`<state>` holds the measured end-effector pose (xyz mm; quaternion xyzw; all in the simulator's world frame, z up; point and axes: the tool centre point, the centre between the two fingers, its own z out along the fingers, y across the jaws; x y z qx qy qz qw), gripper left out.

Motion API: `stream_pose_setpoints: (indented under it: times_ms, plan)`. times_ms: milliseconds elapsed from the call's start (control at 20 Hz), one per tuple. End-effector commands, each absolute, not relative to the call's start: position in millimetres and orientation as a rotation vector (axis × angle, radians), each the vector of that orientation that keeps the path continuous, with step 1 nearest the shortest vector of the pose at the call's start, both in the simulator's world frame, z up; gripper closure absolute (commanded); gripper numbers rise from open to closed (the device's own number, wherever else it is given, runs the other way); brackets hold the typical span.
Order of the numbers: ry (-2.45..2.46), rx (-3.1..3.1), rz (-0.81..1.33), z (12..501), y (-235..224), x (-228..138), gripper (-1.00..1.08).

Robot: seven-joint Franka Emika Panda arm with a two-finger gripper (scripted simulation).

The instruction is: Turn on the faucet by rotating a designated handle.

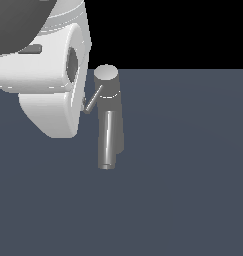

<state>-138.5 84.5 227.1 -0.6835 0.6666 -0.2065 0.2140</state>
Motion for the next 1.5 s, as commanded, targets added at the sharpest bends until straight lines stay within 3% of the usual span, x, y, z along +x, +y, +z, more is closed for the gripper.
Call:
stream_pose_setpoints:
  times_ms: [0, 1450]
  plan:
    - [1.858, -1.891, -0.574, 226.3, 77.8, -139.2, 1.08]
    - [1.87, -1.889, -0.572, 220.8, 27.5, -144.9, 1.08]
